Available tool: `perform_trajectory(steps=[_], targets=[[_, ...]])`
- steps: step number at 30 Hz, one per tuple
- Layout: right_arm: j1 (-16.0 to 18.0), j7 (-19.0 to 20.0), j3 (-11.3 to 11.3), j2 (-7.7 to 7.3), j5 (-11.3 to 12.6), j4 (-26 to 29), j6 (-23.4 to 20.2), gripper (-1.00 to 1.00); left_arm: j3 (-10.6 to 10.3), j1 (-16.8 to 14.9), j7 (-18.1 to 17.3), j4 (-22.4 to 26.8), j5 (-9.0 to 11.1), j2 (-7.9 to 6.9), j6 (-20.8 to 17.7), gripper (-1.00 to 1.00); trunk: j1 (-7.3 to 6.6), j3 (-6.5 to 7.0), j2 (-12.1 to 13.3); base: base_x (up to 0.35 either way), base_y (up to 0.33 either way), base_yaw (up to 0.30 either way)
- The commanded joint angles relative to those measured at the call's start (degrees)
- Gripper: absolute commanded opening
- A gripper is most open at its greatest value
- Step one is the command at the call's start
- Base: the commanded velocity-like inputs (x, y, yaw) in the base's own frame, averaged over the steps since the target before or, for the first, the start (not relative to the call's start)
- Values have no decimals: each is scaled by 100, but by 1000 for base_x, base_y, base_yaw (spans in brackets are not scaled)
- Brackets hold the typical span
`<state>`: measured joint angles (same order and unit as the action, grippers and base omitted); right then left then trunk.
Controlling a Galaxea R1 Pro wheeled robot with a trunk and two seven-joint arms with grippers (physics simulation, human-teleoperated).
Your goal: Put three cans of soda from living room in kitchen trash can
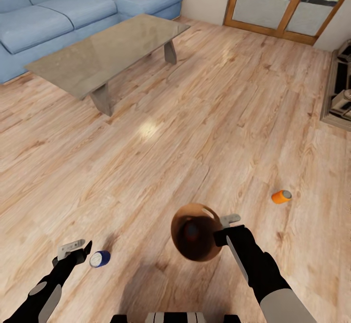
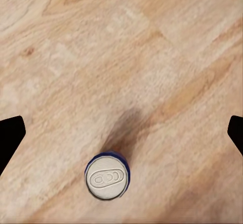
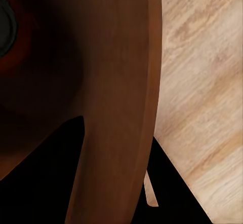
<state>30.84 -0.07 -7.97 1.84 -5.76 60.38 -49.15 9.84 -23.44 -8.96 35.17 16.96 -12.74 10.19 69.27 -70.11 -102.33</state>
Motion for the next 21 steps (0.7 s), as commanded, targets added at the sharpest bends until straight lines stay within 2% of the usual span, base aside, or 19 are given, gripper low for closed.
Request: perform_trajectory(steps=[1, 10, 14, 16, 21], targets=[[1, 7, -2, 1, 75, 1, 2, -100, 0, 1, 0, -1, 0, 0, 0, 100, 0, 0, 0, -80, 0, 0], [1, 7, -4, 1, 75, 20, 2, -100, 0, 0, 1, 5, 0, 0, 6, 100, 0, 0, 0, -97, 0, 0], [1, 13, -9, 1, 78, 245, -22, -100, 0, 1, 1, 18, 0, 0, 2, 100, 0, 0, 0, -10, 0, 0], [1, 15, -13, 1, 82, 610, -248, -100, 0, 3, 0, 22, 0, 0, 3, 100, 0, 0, 0, -3, 0, 0], [1, 22, -7, 1, 91, 918, -639, -100, 0, 4, 2, 26, 0, 0, 8, 100, 0, 0, 0, -1, 0, 0]])
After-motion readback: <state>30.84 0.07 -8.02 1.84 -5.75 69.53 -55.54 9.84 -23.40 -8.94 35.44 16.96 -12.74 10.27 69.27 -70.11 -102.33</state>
